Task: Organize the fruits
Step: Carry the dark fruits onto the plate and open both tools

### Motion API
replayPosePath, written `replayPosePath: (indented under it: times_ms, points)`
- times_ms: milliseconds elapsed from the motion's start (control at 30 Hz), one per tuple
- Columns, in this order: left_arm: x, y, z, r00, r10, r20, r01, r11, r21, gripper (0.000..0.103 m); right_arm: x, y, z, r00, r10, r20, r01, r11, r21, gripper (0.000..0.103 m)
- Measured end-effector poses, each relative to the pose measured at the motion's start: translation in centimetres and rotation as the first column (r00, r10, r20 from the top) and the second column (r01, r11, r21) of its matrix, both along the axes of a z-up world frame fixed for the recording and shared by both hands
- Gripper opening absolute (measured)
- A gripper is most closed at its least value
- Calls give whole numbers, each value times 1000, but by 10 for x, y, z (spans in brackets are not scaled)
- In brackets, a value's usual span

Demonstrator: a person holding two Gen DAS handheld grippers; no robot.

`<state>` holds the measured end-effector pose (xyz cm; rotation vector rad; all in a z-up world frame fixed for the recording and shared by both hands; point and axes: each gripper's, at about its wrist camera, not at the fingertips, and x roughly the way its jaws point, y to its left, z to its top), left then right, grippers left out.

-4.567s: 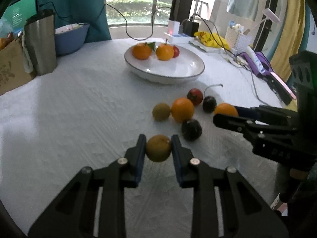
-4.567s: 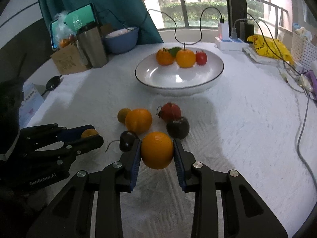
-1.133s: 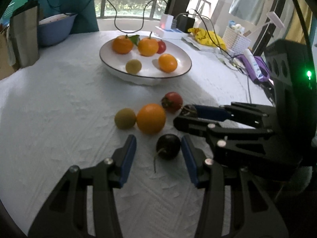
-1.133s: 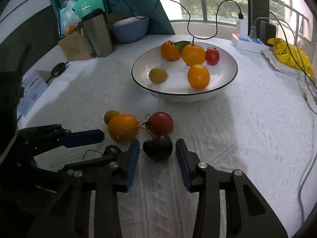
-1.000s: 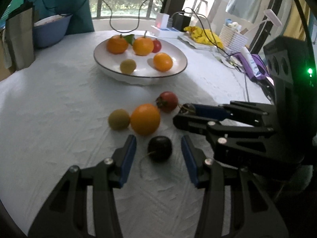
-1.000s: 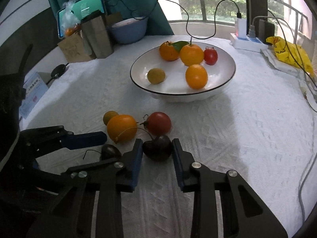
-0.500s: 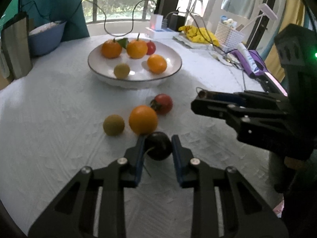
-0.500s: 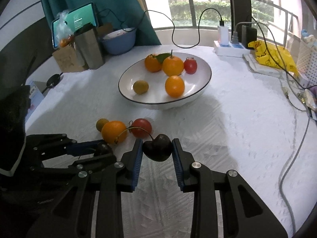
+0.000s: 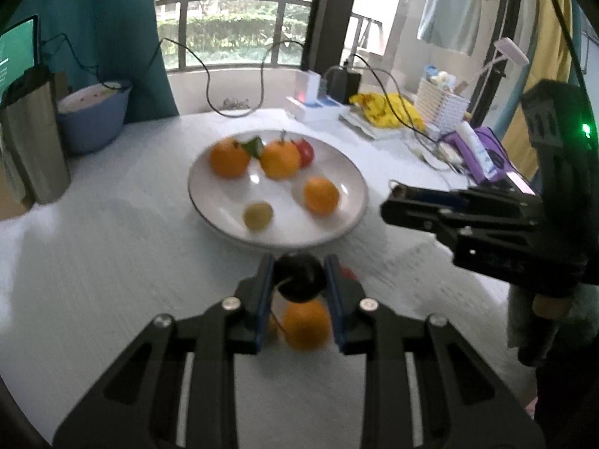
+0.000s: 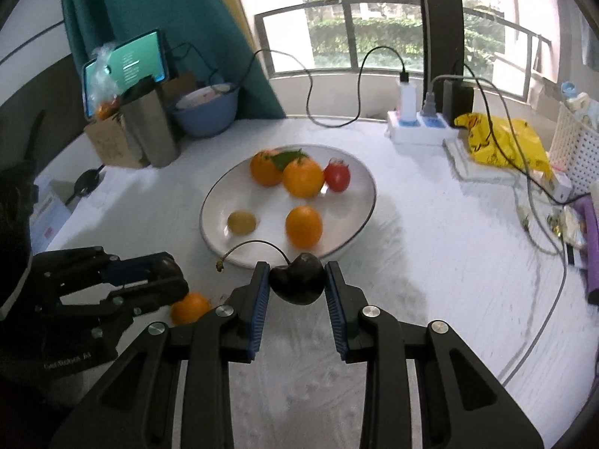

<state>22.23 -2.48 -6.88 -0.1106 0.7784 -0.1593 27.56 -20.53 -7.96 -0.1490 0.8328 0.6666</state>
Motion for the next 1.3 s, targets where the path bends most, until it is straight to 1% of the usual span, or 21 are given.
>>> replayPosePath:
  times_ms: [200,400,600,733,833,900,933,967,1000,1167,1300]
  points:
    - [38,15,2,1000,3,31,-4,1000,15,27,29,8,-1,999,-36,14,36,999,-4,32]
    - [70,27,-5,999,16,29,-17,1000,12,27,56,18,-7,999,-51,13,51,999,-15,32]
    - [92,41,-13,999,29,16,-29,1000,-1,27,74,24,-17,998,-64,-3,64,998,-25,32]
    - [102,45,-19,999,31,-15,-31,999,-22,28,78,27,-24,997,-72,-14,72,997,-33,32]
    - [102,47,-19,999,36,-23,-37,999,-32,29,79,28,-25,997,-79,-18,79,996,-40,33]
    - [101,49,-18,999,40,-20,-41,998,-39,37,78,28,-24,996,-83,-15,82,996,-41,36]
    - [99,49,-16,999,44,-17,-45,998,-44,39,77,28,-22,996,-86,-15,85,995,-42,38]
    - [97,50,-14,999,46,-12,-47,998,-49,46,76,28,-21,996,-88,-11,87,995,-44,39]
    - [93,51,-11,999,46,-3,-46,997,-59,47,73,28,-18,996,-91,-2,91,995,-46,39]
    - [73,54,0,998,60,22,-58,997,-58,47,60,25,-6,995,-97,17,98,995,-36,39]
    - [48,55,7,997,70,45,-68,996,-51,47,39,22,0,995,-91,30,92,995,-33,39]
